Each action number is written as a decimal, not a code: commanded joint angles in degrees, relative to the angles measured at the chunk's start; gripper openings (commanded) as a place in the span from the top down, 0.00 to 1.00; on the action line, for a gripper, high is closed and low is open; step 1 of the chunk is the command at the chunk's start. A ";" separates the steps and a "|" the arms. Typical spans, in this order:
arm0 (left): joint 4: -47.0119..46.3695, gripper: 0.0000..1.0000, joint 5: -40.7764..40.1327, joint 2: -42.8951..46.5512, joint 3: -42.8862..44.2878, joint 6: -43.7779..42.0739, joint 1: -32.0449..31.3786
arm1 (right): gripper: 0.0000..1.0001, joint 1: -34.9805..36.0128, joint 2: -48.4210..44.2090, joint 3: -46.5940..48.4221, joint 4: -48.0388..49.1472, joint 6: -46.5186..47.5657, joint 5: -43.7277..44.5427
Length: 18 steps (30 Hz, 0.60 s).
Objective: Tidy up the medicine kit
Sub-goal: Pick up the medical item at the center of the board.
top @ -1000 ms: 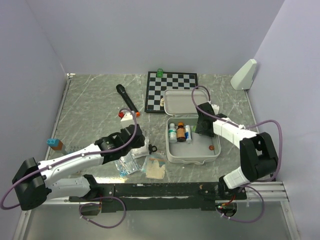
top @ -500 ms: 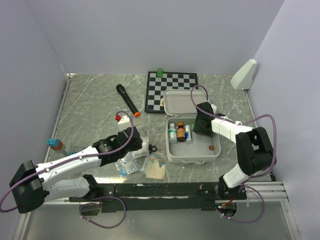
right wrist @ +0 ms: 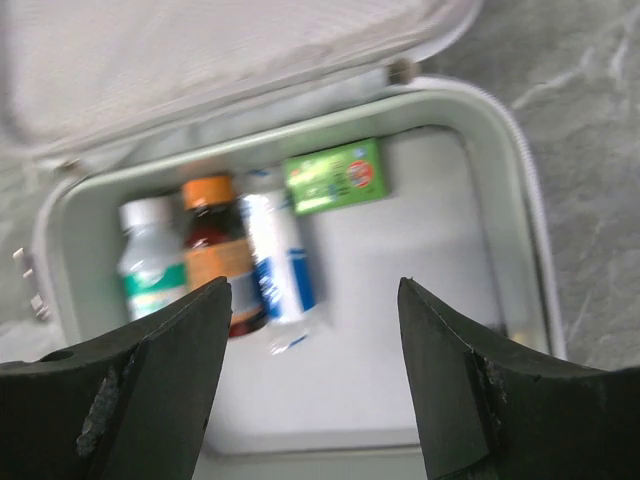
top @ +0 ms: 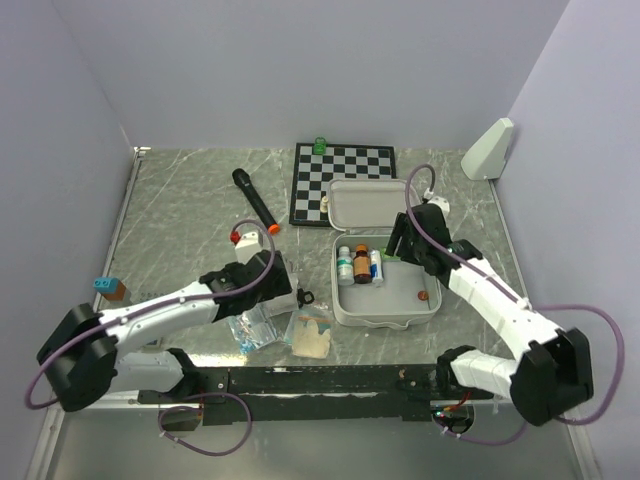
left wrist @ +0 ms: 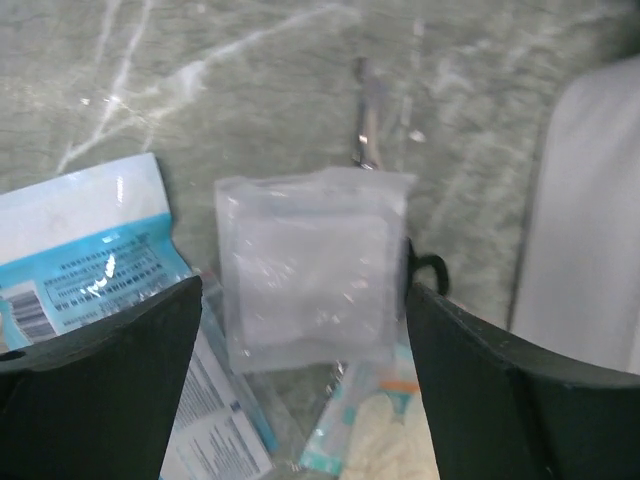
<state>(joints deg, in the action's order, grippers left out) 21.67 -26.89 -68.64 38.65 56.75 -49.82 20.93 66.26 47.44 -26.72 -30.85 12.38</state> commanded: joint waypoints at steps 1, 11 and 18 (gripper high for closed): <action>-3.39 0.18 3.51 -5.43 1.07 -1.11 3.94 | 0.26 4.11 -6.31 -0.94 -2.72 -0.61 -0.34; -7.34 0.37 8.08 -11.51 1.16 -4.28 8.77 | 0.26 6.05 -13.79 -3.23 -4.92 0.00 -1.31; -9.45 0.72 12.57 -15.55 0.11 -5.51 9.13 | 0.26 6.05 -14.76 -4.28 -4.92 0.70 -1.39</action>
<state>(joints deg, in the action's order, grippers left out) 14.52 -18.50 -82.21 38.83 52.62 -40.82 26.65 52.60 43.94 -31.40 -30.87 10.92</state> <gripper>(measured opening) 0.412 0.742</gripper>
